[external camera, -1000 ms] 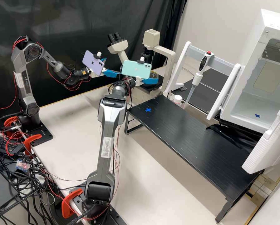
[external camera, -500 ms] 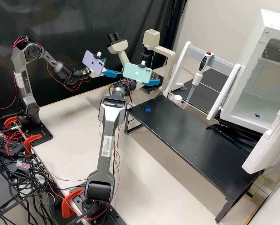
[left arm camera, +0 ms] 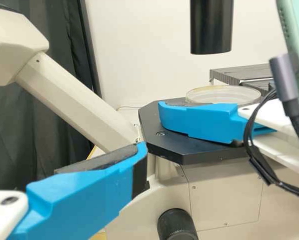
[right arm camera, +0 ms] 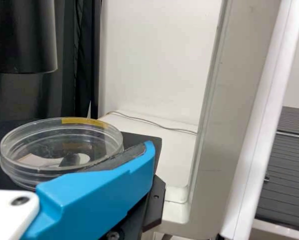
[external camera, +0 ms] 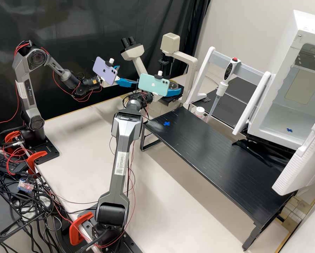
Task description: Move the petri dish to the bench
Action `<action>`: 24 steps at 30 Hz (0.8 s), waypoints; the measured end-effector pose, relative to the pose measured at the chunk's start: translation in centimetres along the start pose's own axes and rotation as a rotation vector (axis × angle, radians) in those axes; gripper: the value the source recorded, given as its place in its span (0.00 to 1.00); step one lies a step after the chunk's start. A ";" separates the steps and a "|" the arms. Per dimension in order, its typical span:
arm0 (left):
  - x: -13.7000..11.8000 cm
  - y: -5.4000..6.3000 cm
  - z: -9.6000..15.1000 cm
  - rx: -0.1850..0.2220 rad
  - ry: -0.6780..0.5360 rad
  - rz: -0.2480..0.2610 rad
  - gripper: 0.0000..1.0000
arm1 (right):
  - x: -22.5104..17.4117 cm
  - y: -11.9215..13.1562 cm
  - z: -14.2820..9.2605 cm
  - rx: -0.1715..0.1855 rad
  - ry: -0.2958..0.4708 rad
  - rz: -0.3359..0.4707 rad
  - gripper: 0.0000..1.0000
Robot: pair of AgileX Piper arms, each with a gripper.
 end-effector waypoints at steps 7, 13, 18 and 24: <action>0.0 0.0 0.0 0.000 0.000 0.000 1.00 | 0.2 0.0 -0.1 -0.008 -0.009 -0.004 0.00; 0.0 0.0 0.0 0.000 0.000 0.000 1.00 | 0.2 0.0 -0.2 -0.003 -0.011 -0.020 0.00; 0.0 0.0 0.0 0.000 0.000 0.000 1.00 | 0.2 0.0 -0.3 -0.004 -0.010 -0.029 0.00; 0.0 0.0 0.0 0.000 0.000 0.000 1.00 | 0.2 -0.1 -0.3 -0.014 -0.012 -0.033 0.00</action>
